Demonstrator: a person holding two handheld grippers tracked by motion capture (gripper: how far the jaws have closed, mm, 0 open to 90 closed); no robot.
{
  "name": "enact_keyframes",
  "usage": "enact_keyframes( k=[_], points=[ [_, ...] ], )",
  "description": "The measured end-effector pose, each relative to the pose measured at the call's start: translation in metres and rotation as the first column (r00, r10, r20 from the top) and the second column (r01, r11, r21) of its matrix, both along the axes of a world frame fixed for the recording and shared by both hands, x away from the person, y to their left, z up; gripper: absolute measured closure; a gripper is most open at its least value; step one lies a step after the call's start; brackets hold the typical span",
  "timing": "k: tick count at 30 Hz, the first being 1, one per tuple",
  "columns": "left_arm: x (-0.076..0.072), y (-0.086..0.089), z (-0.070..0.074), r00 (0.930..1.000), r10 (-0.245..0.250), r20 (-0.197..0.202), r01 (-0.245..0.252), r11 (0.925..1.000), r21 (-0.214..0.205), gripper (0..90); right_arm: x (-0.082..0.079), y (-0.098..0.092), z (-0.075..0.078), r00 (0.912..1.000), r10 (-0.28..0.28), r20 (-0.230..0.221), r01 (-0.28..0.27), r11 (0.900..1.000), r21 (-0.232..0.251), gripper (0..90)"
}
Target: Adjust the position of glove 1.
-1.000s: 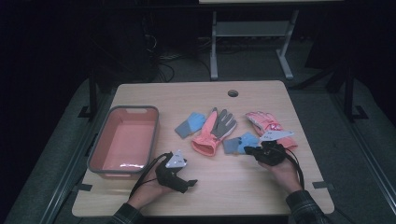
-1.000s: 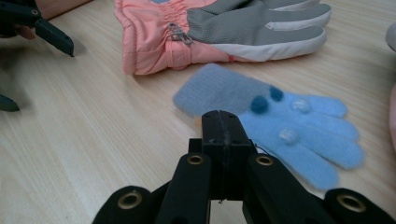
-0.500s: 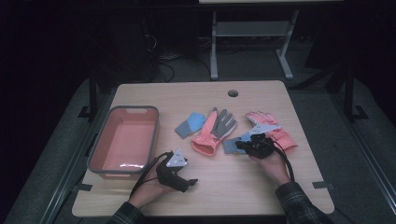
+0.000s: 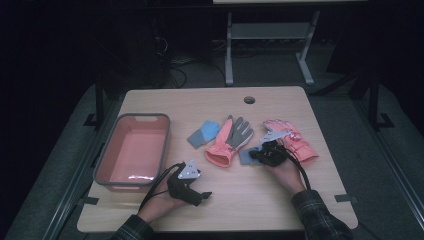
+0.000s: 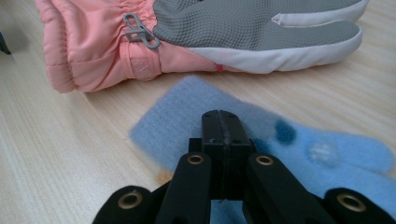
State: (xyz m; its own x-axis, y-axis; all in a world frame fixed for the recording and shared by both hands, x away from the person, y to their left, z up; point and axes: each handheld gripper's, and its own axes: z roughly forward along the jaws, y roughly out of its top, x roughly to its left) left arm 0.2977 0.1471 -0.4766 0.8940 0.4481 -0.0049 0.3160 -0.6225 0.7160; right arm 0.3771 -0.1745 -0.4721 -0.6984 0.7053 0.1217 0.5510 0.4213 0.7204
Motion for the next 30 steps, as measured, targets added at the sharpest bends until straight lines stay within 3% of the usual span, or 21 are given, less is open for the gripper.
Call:
enact_keyframes(
  k=[12,30],
  points=[
    [-0.001,-0.001,-0.001,1.0000,0.003,0.003,-0.003,1.0000,-0.004,12.5,-0.015,0.003,0.001,0.9988,0.047,-0.018,-0.047,0.9987,-0.018,89.9],
    [0.000,-0.001,-0.001,0.9999,0.011,0.001,-0.011,0.9999,-0.005,12.5,-0.048,0.017,0.003,0.9830,0.181,-0.032,-0.182,0.9829,-0.028,89.9]
  ],
)
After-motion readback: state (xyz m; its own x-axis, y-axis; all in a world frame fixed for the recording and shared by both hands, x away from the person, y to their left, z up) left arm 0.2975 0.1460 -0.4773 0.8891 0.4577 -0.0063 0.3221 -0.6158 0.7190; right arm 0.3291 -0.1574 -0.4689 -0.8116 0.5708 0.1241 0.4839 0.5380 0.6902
